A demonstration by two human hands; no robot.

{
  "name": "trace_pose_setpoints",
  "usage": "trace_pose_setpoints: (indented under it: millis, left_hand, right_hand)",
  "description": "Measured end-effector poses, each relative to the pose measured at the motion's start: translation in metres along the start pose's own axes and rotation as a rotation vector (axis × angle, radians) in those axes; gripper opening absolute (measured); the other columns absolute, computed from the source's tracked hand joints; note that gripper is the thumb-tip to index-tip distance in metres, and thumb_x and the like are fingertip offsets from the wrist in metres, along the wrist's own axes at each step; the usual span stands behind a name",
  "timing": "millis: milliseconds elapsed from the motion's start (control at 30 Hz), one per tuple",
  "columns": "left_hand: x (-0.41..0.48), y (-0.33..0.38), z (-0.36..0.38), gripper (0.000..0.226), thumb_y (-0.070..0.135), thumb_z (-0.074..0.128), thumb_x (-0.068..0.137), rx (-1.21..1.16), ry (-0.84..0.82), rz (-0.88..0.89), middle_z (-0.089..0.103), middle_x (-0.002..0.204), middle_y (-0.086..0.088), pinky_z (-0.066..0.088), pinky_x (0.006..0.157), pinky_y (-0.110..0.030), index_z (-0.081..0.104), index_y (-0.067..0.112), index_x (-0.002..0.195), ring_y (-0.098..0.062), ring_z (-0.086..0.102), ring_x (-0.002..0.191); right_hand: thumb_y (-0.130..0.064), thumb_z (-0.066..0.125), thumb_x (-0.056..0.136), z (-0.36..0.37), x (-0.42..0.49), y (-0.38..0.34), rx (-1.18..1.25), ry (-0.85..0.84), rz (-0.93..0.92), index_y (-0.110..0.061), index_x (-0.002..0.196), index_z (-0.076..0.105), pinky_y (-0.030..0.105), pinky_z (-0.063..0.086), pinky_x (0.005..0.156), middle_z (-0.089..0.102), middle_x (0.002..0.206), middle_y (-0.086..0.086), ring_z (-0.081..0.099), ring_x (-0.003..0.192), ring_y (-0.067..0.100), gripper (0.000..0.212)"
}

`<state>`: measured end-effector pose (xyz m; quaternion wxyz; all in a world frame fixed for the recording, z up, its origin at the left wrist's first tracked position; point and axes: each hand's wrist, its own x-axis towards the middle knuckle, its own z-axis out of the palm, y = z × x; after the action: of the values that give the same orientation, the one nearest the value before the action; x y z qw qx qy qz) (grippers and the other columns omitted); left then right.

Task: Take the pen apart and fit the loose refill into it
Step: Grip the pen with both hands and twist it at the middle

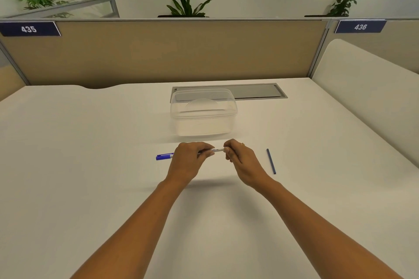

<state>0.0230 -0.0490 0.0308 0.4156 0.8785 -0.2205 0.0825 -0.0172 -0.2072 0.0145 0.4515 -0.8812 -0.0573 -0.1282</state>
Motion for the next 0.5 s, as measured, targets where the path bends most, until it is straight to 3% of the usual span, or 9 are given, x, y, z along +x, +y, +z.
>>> trace_pose_setpoints:
  millis: [500]
  left_hand:
    - [-0.0043, -0.0021, -0.0014, 0.017, 0.016, 0.065, 0.082, 0.154, 0.086, 0.188, 0.073, 0.077, -0.015, 0.048, 0.067, -0.037, 0.073, 0.007, 0.094, -0.033, 0.063, 0.068]
  right_hand:
    - [-0.022, 0.037, 0.098, 0.0007, 0.0007, -0.0078, 0.082, -0.044, 0.103, -0.016, 0.079, 0.048, 0.013, 0.034, 0.06, 0.046, 0.063, -0.007, 0.04, 0.066, 0.009, 0.023]
